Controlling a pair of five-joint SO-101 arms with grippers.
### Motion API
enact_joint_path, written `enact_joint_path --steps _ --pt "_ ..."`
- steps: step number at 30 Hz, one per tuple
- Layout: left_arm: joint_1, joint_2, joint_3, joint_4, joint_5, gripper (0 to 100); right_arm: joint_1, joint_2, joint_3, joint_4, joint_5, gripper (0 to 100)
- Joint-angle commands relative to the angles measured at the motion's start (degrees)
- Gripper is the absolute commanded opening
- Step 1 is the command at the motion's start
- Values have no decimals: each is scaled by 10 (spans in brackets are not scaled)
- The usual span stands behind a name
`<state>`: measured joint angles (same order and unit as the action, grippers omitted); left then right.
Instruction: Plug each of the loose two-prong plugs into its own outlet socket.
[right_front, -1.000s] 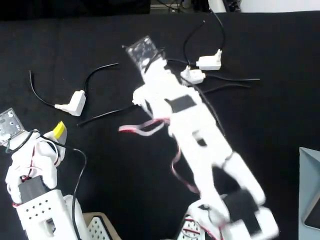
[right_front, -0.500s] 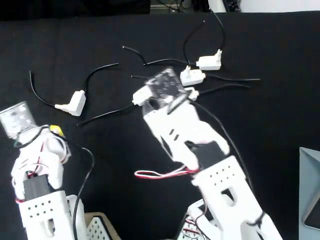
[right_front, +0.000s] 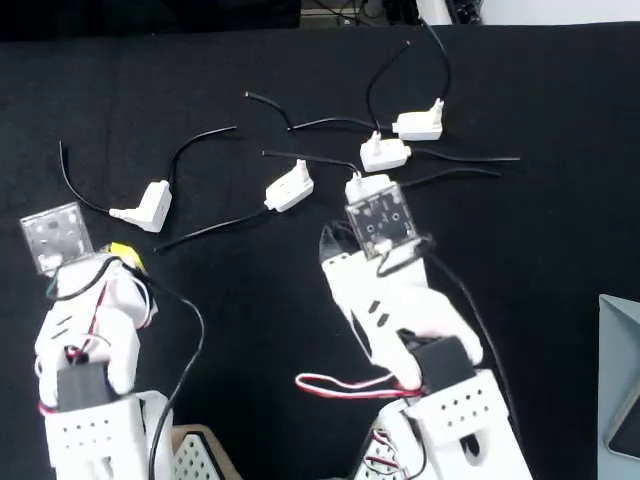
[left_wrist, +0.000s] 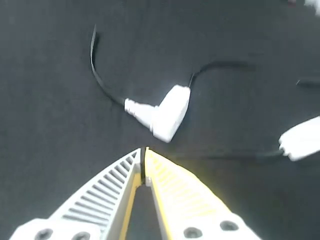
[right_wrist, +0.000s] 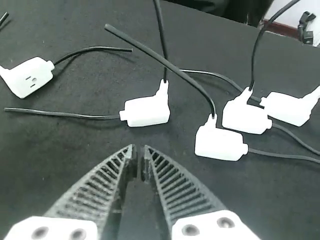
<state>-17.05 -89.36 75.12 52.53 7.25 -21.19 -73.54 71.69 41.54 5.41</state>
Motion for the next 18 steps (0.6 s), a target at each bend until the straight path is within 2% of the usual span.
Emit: enact_joint_path --steps 1,3,13,18 --pt "6 -103 27 2 2 30 4 -36 24 0 -4 14" --pt "12 -159 59 2 -1 33 4 -38 36 0 -4 14" --pt "112 -149 130 2 -69 34 4 -41 102 -1 -73 16" --pt "151 -149 166 -2 -120 34 4 -41 145 -1 -84 16"
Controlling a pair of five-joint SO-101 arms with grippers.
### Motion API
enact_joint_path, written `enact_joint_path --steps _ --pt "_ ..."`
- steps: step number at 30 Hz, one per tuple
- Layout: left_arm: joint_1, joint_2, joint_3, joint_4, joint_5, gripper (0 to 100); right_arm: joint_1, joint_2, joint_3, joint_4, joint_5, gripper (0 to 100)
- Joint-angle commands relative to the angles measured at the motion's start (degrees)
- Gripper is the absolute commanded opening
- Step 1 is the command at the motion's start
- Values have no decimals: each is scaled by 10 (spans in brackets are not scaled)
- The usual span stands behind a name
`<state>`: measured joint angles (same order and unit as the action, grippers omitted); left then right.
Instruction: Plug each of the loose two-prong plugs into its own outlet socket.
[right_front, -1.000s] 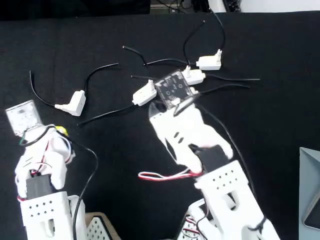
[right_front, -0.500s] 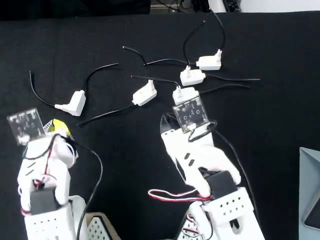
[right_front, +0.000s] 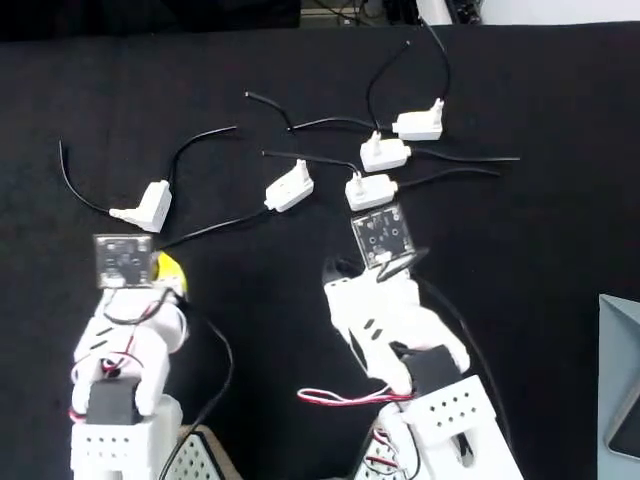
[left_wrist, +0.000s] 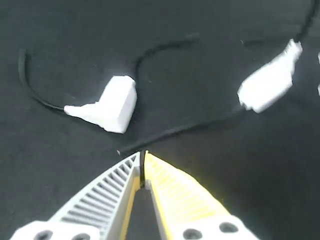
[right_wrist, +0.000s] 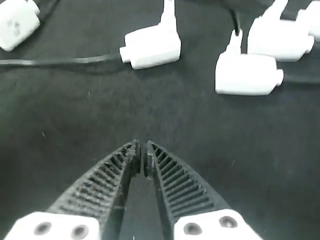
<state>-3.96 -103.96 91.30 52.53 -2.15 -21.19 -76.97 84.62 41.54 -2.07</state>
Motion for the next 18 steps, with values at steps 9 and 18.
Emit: enact_joint_path --steps 9,18 --pt "28 -4 47 -4 -39 34 4 -6 124 -99 -9 15" --pt "24 -3 60 5 -37 33 4 -9 124 -32 -5 14"
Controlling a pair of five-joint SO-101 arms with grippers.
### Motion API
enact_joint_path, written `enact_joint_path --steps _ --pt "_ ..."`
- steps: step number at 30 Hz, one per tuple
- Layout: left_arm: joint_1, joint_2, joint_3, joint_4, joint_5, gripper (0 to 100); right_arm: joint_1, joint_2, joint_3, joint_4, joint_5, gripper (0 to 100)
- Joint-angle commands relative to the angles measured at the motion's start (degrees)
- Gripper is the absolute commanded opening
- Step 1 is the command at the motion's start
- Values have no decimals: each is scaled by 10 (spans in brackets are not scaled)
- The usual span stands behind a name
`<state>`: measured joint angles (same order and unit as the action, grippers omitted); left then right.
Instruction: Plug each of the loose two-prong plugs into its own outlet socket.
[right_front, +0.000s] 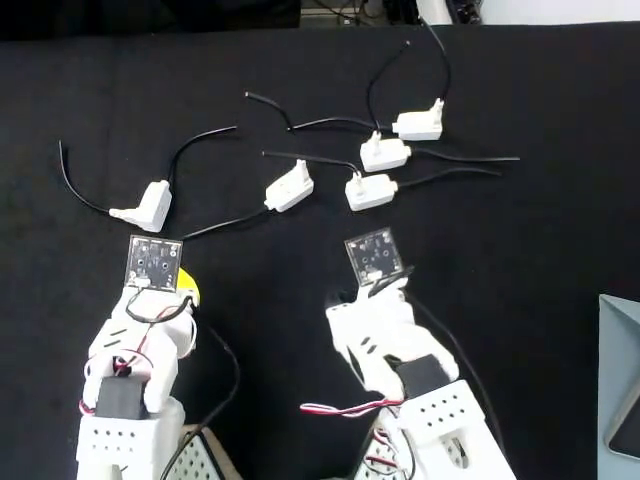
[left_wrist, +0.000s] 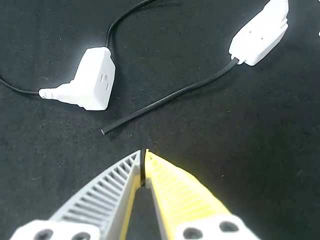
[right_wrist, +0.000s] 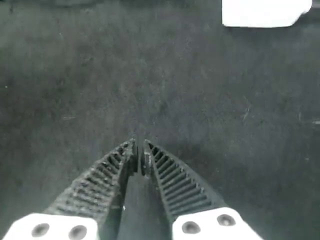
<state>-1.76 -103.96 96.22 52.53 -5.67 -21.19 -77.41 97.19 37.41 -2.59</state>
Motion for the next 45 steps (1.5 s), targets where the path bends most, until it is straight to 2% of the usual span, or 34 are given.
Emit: enact_joint_path --steps 1,15,45 --pt "3 -3 11 15 -2 33 4 -5 -2 10 0 14" --pt "0 -3 11 203 -4 30 4 -5 -2 9 0 14" --pt "0 -3 11 203 -1 30 4 -5 -2 9 0 14"
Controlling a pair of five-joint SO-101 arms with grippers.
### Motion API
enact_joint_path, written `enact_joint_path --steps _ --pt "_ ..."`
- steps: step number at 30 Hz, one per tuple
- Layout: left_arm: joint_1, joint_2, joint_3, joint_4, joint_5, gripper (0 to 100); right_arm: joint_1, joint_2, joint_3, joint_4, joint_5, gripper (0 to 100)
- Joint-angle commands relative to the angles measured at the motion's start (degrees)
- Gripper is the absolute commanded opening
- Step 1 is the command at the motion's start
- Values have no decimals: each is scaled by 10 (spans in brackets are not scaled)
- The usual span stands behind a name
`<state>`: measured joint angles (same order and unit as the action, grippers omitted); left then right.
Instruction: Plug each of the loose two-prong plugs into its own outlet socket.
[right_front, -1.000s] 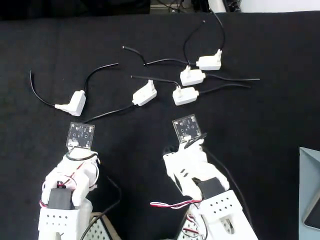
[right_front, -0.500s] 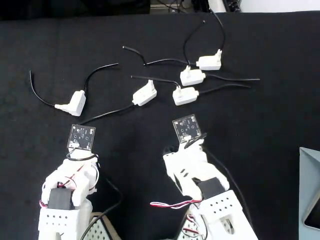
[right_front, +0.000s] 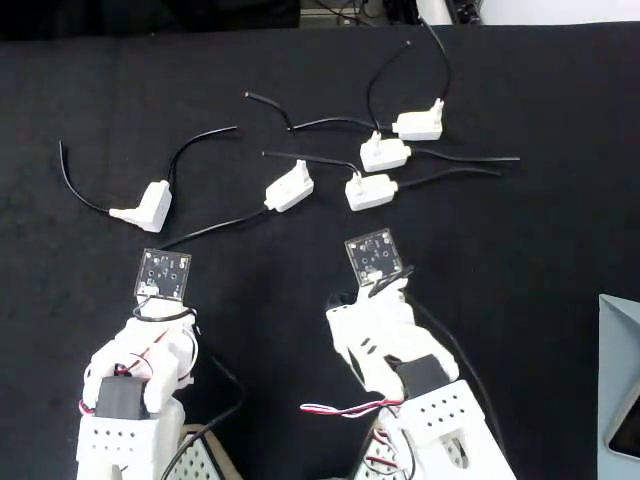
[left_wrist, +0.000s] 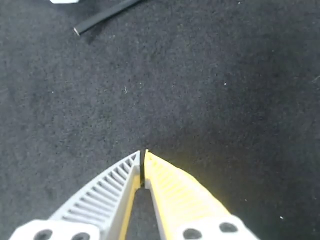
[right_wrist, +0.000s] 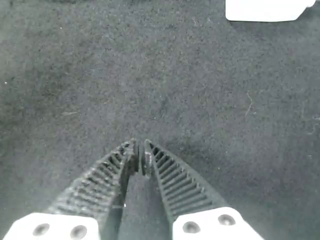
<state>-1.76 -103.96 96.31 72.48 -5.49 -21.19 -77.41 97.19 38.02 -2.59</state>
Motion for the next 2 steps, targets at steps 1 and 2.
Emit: enact_joint_path --steps 1,2 --pt "0 -3 10 4 -3 30 4 -5 -2 3 0 14" --pt "0 -3 10 4 -3 30 4 -5 -2 3 0 14"
